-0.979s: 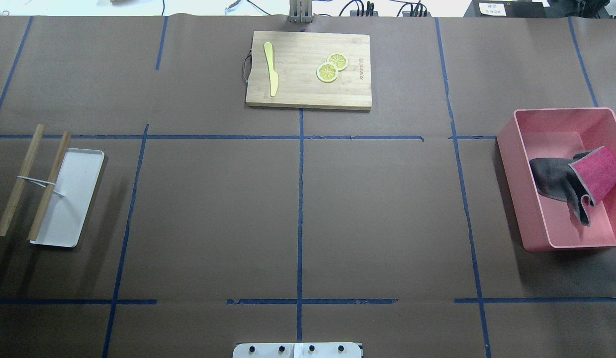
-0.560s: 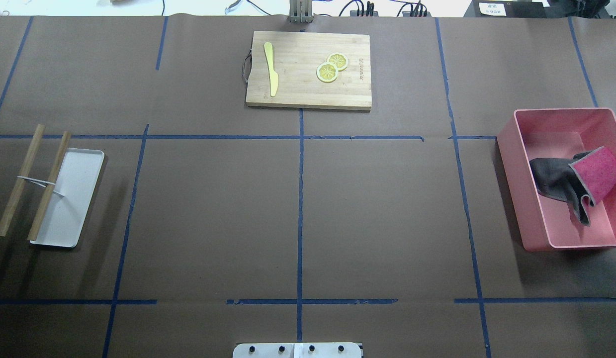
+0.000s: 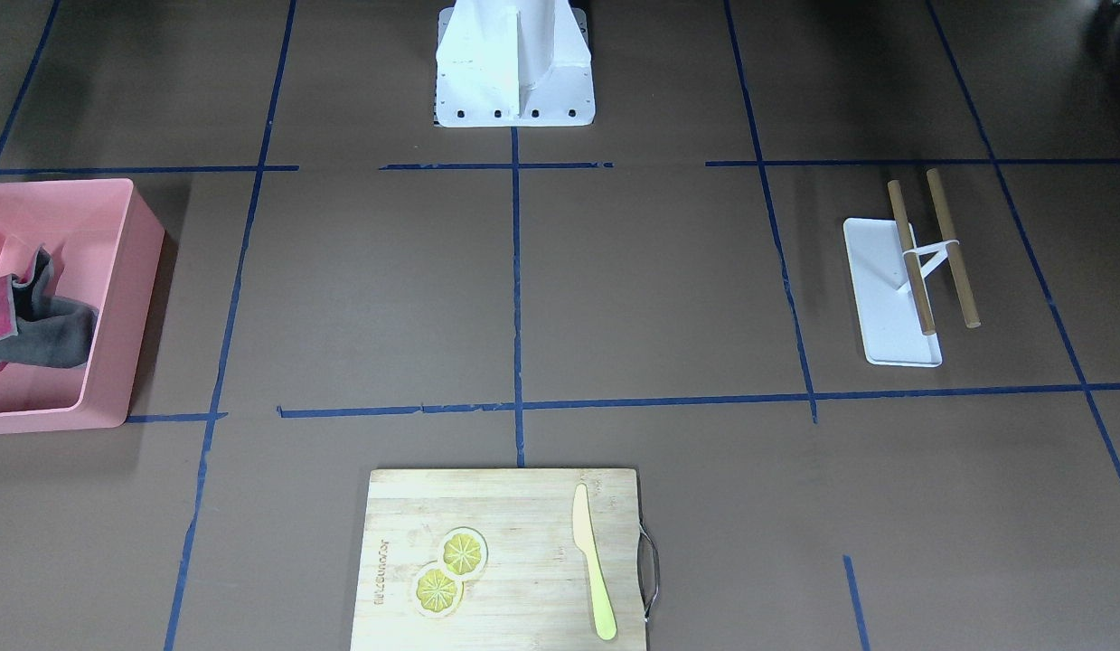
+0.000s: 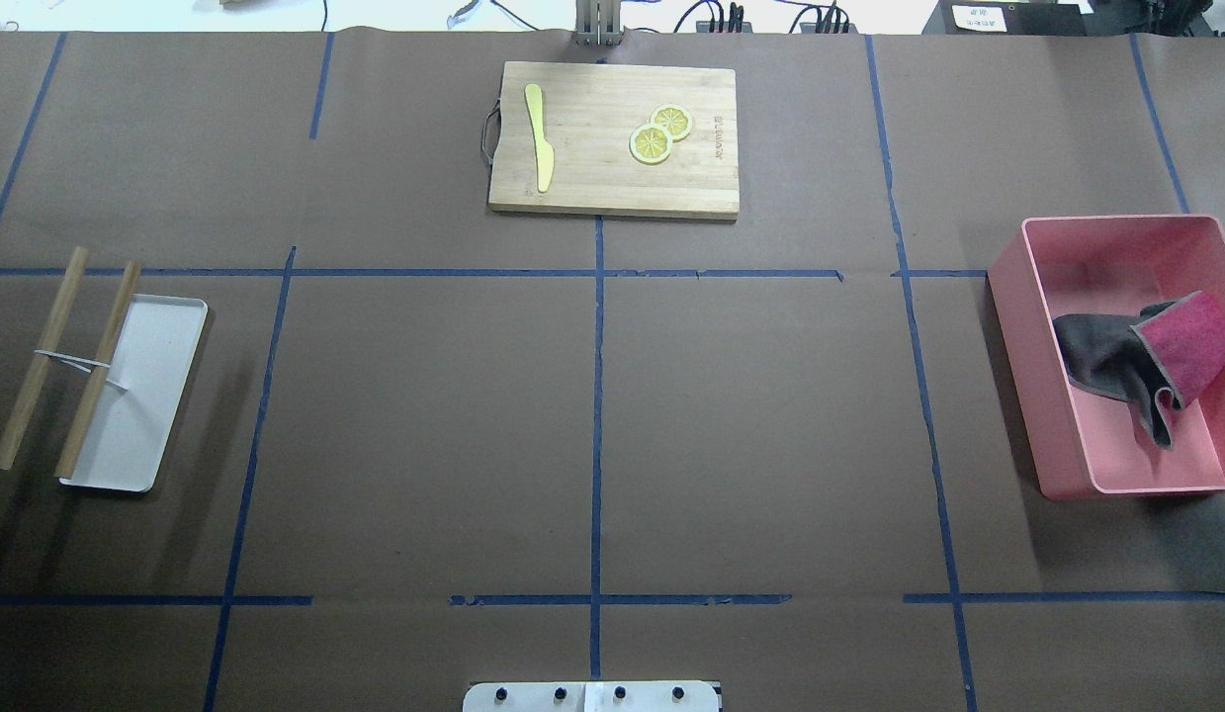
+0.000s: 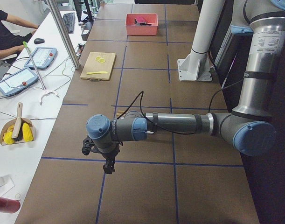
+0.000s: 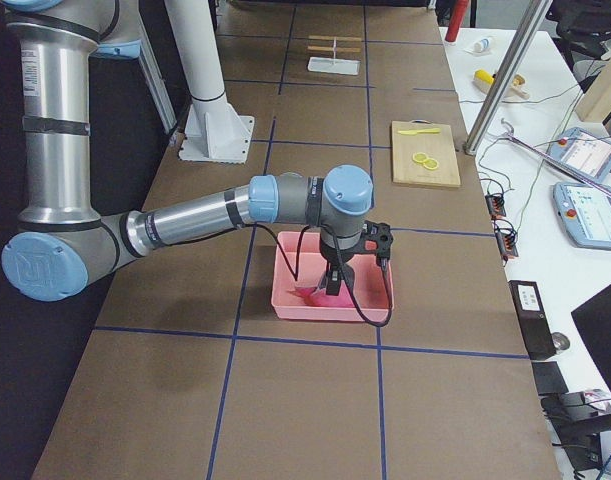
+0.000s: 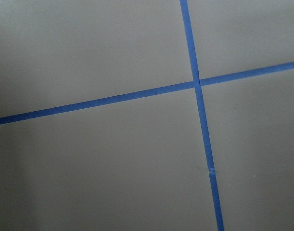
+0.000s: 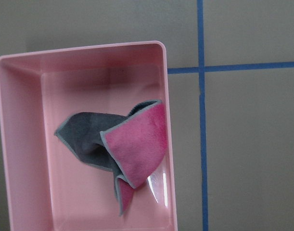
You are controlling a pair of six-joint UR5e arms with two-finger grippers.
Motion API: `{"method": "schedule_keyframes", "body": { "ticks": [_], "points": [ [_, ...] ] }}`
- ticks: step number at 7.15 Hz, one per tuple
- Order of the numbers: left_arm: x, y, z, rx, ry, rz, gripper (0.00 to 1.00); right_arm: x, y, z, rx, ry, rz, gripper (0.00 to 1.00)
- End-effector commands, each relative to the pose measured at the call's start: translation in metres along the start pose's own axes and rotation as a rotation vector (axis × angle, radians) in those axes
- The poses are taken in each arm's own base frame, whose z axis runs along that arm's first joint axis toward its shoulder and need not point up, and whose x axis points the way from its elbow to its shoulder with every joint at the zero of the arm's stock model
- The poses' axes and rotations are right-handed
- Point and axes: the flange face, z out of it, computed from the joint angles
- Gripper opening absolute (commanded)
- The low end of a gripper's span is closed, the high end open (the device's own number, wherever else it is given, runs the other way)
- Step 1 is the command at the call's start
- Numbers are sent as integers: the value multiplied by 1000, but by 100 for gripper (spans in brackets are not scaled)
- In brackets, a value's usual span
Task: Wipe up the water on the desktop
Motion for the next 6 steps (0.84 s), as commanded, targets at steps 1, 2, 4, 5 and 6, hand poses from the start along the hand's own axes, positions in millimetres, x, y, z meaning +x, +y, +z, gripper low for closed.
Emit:
{"method": "schedule_keyframes", "body": {
  "ticks": [1, 2, 4, 5, 6],
  "points": [
    [8, 16, -2, 17, -1, -12, 100, 43, 20, 25, -31, -3, 25, 100],
    [11, 18, -3, 22, 17, -29, 100, 58, 17, 36, -8, -1, 7, 100],
    [12, 17, -5, 26, 18, -26, 100, 106, 18, 64, 64, 0, -21, 100],
    [12, 17, -5, 26, 18, -26, 100, 108, 19, 55, 86, -4, -16, 100],
    [12, 17, -4, 25, 18, -26, 100, 110, 20, 53, 91, -5, -9, 100]
  ]
}}
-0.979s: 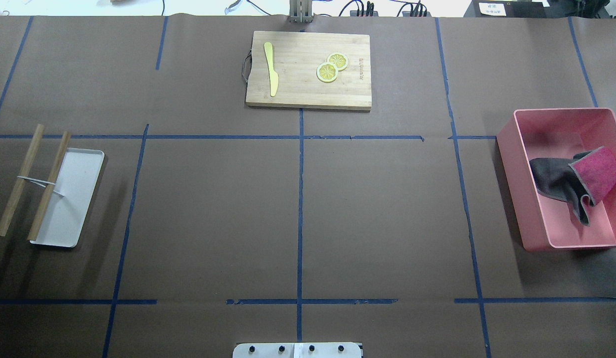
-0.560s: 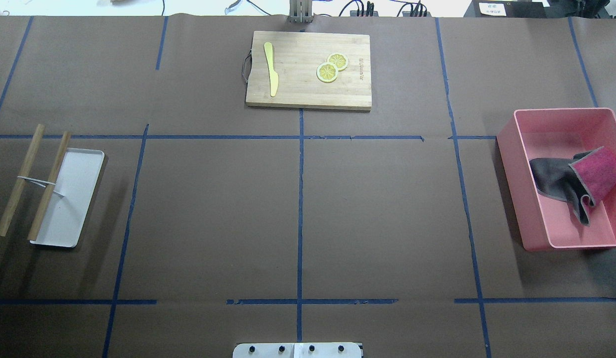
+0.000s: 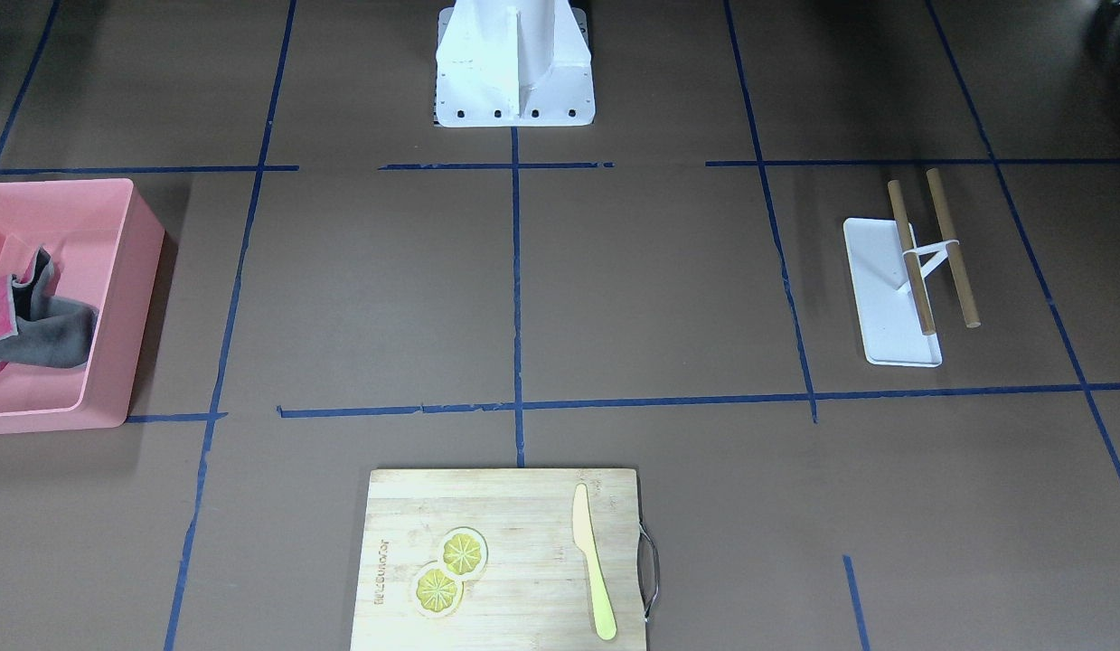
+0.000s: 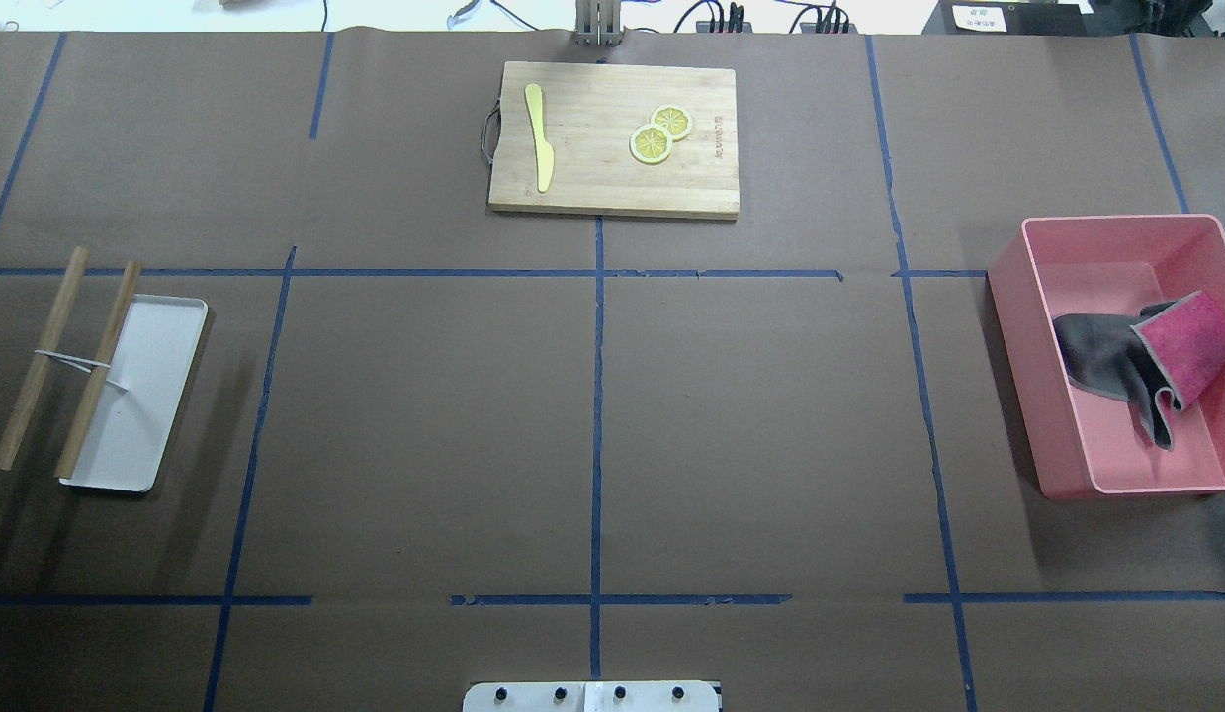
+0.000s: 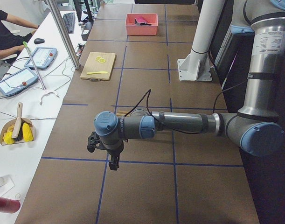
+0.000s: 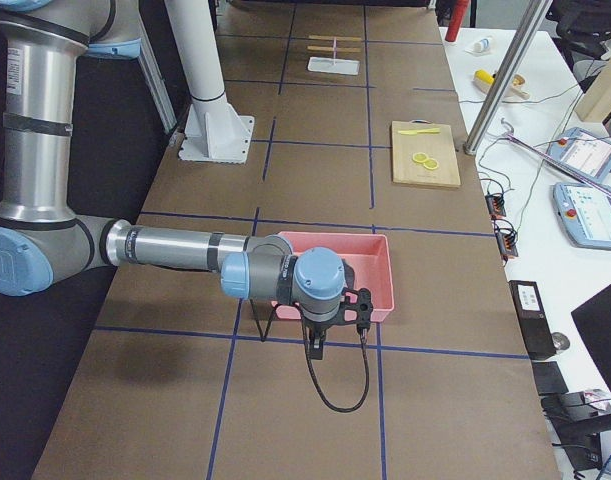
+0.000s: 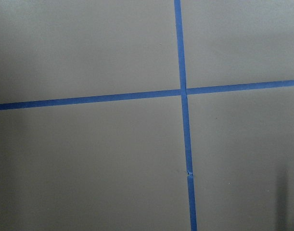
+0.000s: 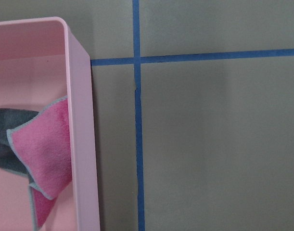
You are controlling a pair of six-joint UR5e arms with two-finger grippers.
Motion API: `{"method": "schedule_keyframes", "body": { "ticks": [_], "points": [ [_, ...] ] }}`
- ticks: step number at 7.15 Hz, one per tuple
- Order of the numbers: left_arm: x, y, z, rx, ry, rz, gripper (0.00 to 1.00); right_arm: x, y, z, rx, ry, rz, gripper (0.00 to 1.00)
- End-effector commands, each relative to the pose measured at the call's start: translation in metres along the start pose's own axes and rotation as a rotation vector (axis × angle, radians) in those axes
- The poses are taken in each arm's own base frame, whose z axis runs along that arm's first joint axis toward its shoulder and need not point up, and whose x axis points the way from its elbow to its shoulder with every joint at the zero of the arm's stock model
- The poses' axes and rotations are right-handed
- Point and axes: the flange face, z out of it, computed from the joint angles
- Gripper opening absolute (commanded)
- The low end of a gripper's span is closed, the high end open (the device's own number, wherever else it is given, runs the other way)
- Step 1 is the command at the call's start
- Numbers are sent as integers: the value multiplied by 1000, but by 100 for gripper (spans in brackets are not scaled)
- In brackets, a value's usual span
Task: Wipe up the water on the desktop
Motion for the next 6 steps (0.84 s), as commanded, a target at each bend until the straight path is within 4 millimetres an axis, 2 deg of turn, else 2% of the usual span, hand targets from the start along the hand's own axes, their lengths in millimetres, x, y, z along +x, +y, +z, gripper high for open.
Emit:
{"method": "schedule_keyframes", "body": {
  "ticks": [1, 6],
  "points": [
    [-1, 0, 1, -1, 1, -1, 100, 7, 2, -5, 20, -1, 9, 100],
    [-13, 3, 16, -33, 2, -21, 100, 5, -2, -8, 22, -3, 11, 100]
  ]
}}
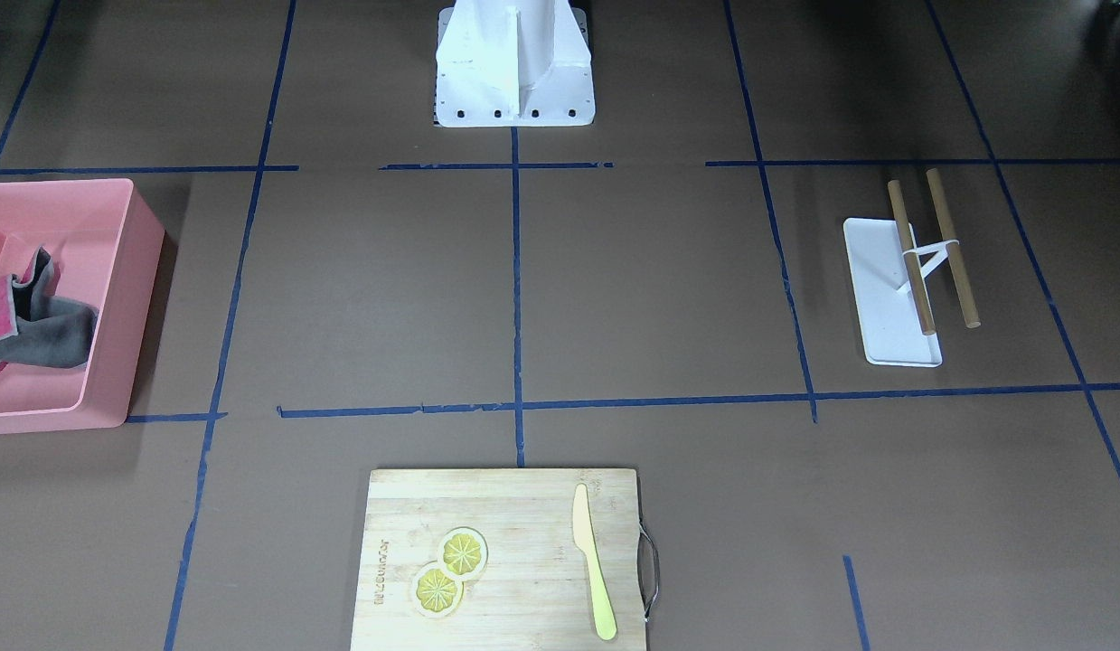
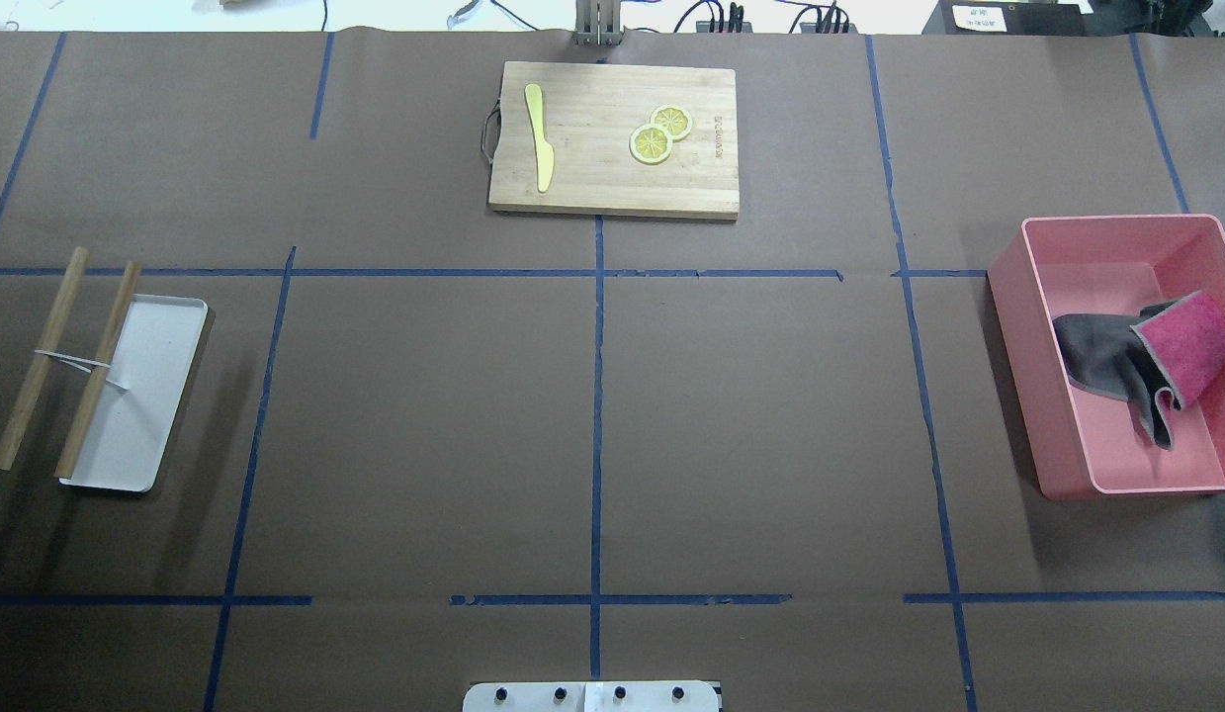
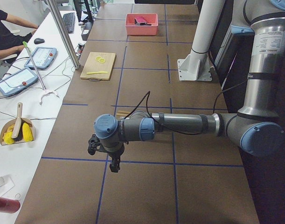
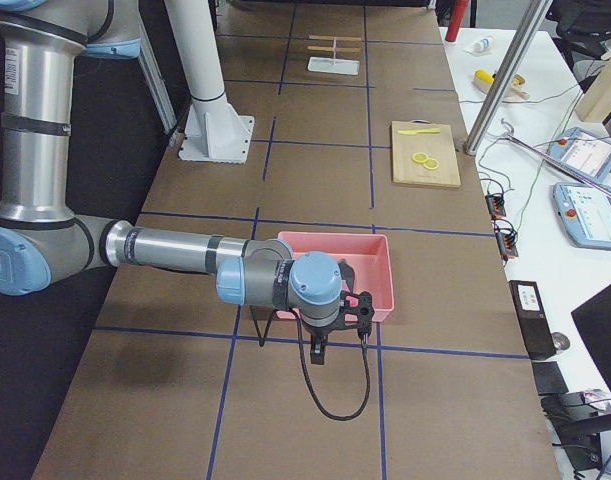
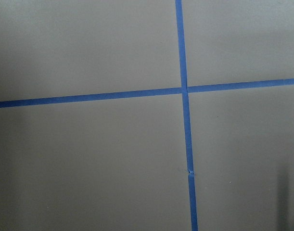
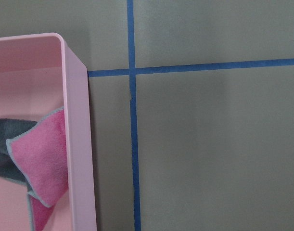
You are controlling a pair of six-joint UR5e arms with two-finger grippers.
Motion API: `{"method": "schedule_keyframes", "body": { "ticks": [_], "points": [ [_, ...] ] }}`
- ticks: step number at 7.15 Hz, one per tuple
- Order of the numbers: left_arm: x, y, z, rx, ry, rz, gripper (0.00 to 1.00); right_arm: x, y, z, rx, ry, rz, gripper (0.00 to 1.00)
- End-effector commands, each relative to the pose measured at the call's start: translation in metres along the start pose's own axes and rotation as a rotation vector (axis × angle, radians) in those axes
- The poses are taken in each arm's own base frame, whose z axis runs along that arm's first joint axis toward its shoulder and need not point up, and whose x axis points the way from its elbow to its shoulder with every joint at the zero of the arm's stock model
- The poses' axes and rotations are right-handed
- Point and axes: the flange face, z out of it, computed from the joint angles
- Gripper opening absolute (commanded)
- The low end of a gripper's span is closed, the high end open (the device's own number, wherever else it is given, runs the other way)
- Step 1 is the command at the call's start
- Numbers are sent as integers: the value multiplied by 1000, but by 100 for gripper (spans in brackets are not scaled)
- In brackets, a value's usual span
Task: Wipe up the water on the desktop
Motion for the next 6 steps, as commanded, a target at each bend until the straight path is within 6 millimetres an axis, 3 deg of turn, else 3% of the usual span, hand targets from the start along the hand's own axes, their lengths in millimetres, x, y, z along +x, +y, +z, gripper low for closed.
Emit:
{"method": "schedule_keyframes", "body": {
  "ticks": [1, 3, 6],
  "points": [
    [-9, 2, 11, -23, -2, -11, 100, -3, -3, -6, -8, -2, 19, 100],
    [-11, 3, 12, -26, -3, -16, 100, -16, -4, -18, -10, 0, 21, 100],
    [-10, 3, 13, -26, 1, -15, 100, -17, -6, -19, -8, 0, 19, 100]
  ]
}}
